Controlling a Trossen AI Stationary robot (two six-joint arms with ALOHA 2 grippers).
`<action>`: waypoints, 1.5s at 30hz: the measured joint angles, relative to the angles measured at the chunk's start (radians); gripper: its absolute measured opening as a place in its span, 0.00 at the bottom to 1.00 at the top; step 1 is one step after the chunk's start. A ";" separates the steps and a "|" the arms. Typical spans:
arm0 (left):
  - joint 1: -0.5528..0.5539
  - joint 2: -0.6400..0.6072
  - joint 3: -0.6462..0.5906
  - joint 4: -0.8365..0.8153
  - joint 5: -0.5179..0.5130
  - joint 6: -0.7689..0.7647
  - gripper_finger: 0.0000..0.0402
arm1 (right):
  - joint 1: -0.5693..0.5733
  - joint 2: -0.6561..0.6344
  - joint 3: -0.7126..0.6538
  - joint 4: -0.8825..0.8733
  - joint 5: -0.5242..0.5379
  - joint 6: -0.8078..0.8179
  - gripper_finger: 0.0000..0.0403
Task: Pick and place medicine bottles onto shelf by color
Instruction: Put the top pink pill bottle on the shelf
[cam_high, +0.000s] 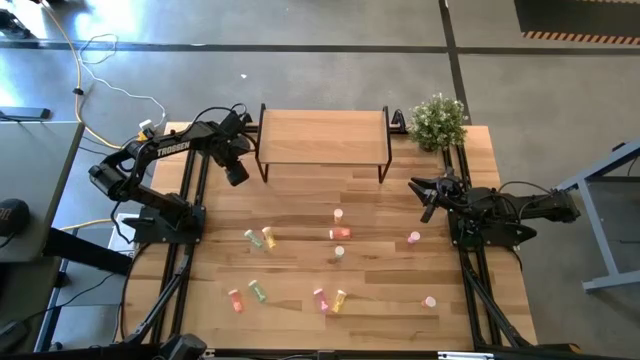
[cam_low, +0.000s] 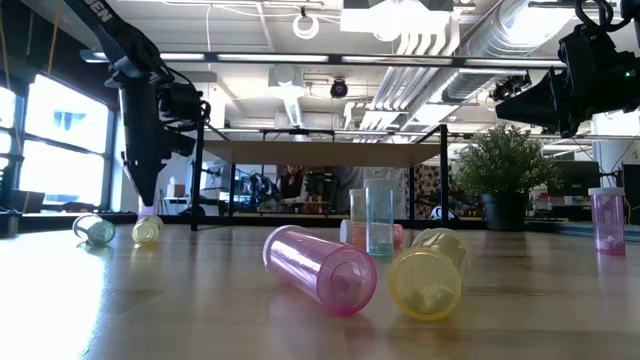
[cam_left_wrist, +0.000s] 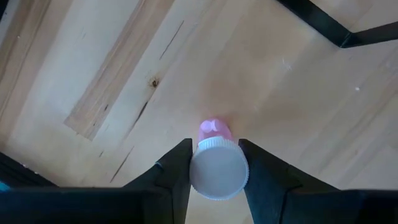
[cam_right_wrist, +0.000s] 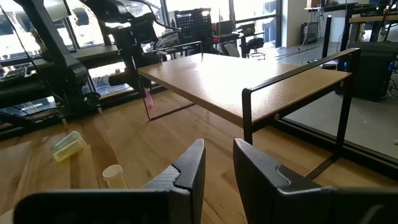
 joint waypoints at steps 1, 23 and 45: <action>0.000 0.000 0.002 -0.005 0.006 -0.004 0.28 | 0.000 0.000 0.000 0.000 0.000 0.000 0.18; 0.000 -0.002 0.268 -0.275 -0.054 -0.120 0.29 | 0.000 0.000 0.000 0.000 0.000 0.000 0.18; -0.013 0.007 0.844 -0.587 -0.166 -0.190 0.29 | 0.000 0.000 0.000 0.000 0.000 0.000 0.18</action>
